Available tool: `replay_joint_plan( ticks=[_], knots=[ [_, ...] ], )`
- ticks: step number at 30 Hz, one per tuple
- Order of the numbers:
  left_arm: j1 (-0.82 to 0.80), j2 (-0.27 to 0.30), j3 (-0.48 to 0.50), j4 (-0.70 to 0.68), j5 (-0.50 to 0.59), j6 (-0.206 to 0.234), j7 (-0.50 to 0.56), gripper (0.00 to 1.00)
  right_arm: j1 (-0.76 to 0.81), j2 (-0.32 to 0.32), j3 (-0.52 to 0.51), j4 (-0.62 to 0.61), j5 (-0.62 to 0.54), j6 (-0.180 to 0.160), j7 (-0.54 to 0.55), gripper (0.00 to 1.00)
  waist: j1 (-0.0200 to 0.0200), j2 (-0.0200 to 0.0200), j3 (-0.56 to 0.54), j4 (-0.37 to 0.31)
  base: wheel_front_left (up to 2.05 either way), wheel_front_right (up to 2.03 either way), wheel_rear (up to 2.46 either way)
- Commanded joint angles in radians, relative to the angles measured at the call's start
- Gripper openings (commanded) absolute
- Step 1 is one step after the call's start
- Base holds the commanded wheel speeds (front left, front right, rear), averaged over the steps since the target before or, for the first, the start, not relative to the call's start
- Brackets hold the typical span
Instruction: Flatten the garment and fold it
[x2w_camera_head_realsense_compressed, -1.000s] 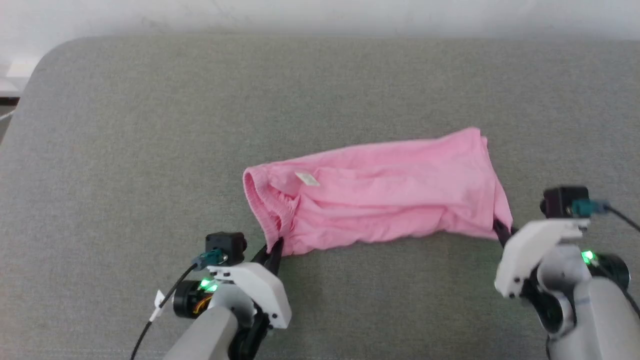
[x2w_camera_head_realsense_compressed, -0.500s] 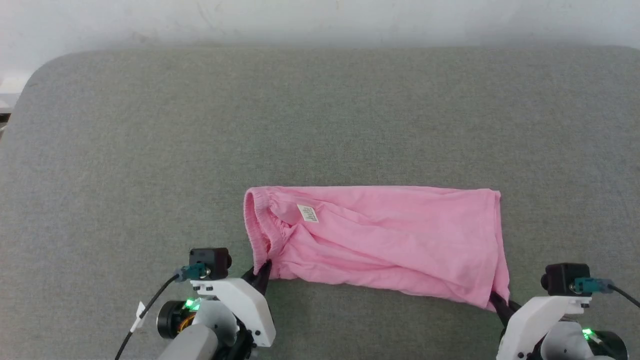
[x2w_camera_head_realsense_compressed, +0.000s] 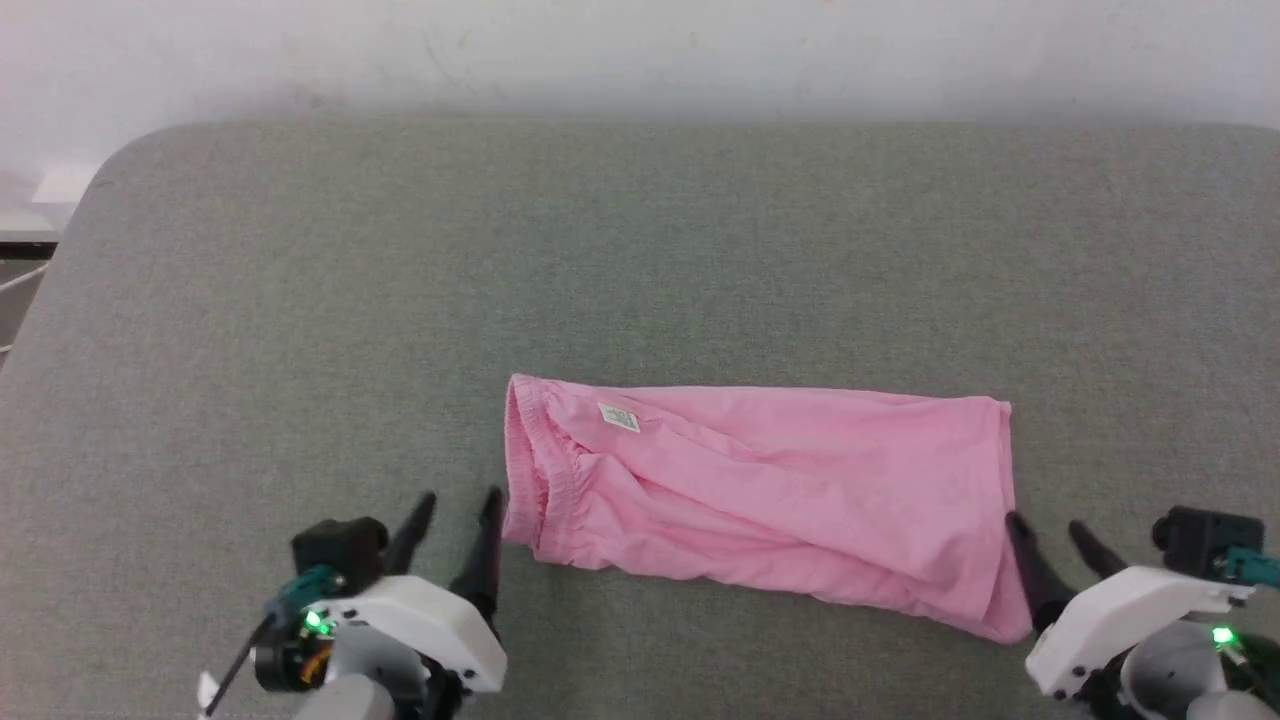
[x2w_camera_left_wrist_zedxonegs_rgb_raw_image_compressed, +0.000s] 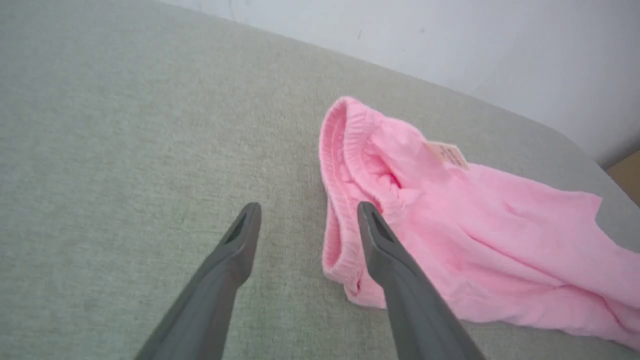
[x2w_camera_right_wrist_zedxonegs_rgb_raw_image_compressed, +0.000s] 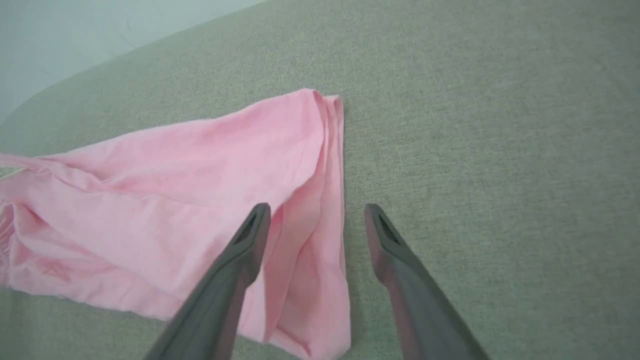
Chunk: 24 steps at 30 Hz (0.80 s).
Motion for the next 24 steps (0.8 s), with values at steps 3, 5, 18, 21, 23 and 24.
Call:
replay_joint_plan(
  ticks=[3, 5, 18, 21, 23, 24],
  knots=[
    [0.006, 0.015, 0.035, -0.042, 0.043, 0.011, -0.101, 1.0, -0.04, 0.0, -0.021, 0.011, 0.006, -0.001, -0.043, 1.0, 0.0001, 0.0, -0.004, 0.01, 0.0, 0.0, 0.0],
    [0.003, 0.016, 0.059, -0.065, 0.074, 0.013, -0.127, 1.0, -0.06, 0.0, -0.029, 0.032, 0.008, -0.001, -0.051, 1.0, 0.0001, 0.0, -0.003, 0.014, 0.0, 0.0, 0.0],
    [0.01, -0.079, 0.277, -0.212, 0.355, -0.064, -0.137, 1.0, -0.264, 0.0, -0.067, 0.36, -0.005, -0.001, 0.171, 1.0, 0.0001, 0.0, 0.039, 0.036, 0.0, 0.0, 0.0],
    [0.017, -0.102, 0.303, -0.208, 0.386, -0.089, -0.137, 1.0, -0.279, 0.0, -0.044, 0.413, -0.007, -0.001, 0.258, 1.0, 0.0001, 0.0, 0.039, 0.042, 0.0, 0.0, 0.0],
    [0.021, -0.117, 0.318, -0.204, 0.402, -0.102, -0.137, 1.0, -0.277, 0.0, -0.023, 0.429, 0.003, -0.001, 0.315, 0.68, 0.0001, 0.0, 0.037, 0.044, 0.0, 0.0, 0.0],
    [0.024, -0.123, 0.327, -0.202, 0.409, -0.109, -0.137, 1.0, -0.274, 0.0, -0.014, 0.43, 0.011, -0.001, 0.335, 0.35, 0.0001, 0.0, 0.036, 0.044, 0.0, 0.0, 0.0]
  ],
)
